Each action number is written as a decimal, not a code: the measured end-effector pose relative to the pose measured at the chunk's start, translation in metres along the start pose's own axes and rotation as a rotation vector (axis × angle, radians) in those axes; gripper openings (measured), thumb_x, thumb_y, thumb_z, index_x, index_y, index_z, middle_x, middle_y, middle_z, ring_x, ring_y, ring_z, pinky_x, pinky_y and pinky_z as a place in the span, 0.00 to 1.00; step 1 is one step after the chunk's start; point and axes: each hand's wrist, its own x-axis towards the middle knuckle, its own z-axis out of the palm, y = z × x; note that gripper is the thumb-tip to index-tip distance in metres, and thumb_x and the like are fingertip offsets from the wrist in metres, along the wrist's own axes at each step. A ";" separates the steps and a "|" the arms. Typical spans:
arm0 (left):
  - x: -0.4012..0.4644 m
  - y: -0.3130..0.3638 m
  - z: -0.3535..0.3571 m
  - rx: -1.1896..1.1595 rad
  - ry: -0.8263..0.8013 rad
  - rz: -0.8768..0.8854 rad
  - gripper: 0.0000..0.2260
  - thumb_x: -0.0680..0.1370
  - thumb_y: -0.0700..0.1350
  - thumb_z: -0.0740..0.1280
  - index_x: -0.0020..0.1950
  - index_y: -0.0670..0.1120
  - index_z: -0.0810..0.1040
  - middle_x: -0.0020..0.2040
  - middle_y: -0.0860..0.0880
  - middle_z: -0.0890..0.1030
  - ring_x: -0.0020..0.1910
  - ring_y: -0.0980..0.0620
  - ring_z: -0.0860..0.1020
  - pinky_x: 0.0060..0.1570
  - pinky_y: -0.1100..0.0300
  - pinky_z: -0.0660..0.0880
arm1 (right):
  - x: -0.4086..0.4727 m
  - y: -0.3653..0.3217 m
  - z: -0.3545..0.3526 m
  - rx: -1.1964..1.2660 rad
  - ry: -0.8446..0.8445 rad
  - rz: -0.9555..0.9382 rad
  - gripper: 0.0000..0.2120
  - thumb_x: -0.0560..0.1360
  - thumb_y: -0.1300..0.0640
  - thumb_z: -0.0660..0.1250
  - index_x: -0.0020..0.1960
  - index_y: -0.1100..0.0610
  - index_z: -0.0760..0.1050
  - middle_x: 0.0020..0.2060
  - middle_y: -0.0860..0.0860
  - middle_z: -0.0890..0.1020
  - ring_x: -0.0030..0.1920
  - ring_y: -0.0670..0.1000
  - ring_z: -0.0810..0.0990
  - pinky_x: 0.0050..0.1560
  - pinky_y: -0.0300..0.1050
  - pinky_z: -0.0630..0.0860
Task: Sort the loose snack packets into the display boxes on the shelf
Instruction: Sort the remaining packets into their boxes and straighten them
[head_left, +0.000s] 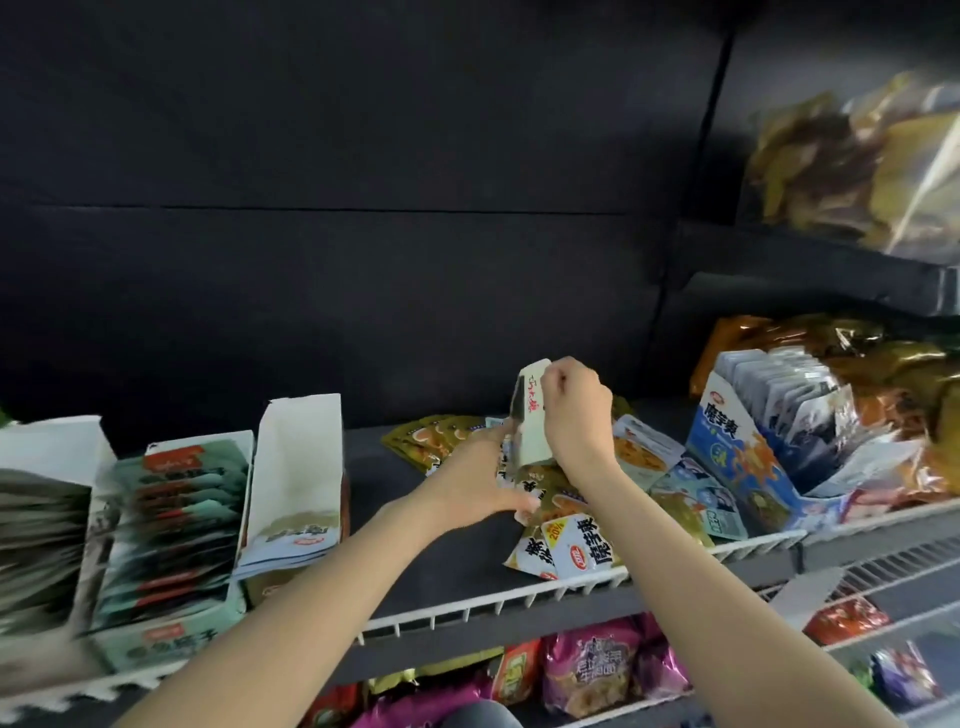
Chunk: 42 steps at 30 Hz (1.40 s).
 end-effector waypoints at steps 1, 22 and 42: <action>-0.007 0.003 -0.005 0.011 0.095 0.003 0.34 0.69 0.51 0.73 0.72 0.49 0.64 0.66 0.52 0.74 0.64 0.55 0.72 0.65 0.55 0.69 | -0.003 -0.009 -0.002 0.091 0.011 0.033 0.14 0.80 0.61 0.53 0.36 0.57 0.66 0.30 0.49 0.69 0.28 0.45 0.65 0.21 0.31 0.62; -0.242 -0.015 -0.234 0.032 0.981 0.100 0.04 0.76 0.39 0.67 0.48 0.47 0.76 0.44 0.59 0.79 0.44 0.64 0.77 0.46 0.74 0.74 | -0.123 -0.209 0.105 0.436 -0.327 -0.287 0.03 0.76 0.58 0.67 0.45 0.55 0.79 0.40 0.49 0.84 0.44 0.51 0.82 0.50 0.56 0.79; -0.286 -0.091 -0.257 0.346 0.779 0.018 0.08 0.77 0.42 0.66 0.55 0.50 0.77 0.50 0.54 0.80 0.47 0.59 0.77 0.51 0.60 0.75 | -0.137 -0.230 0.173 -0.215 -0.560 -0.596 0.12 0.75 0.64 0.58 0.48 0.52 0.78 0.47 0.52 0.82 0.46 0.57 0.81 0.48 0.54 0.79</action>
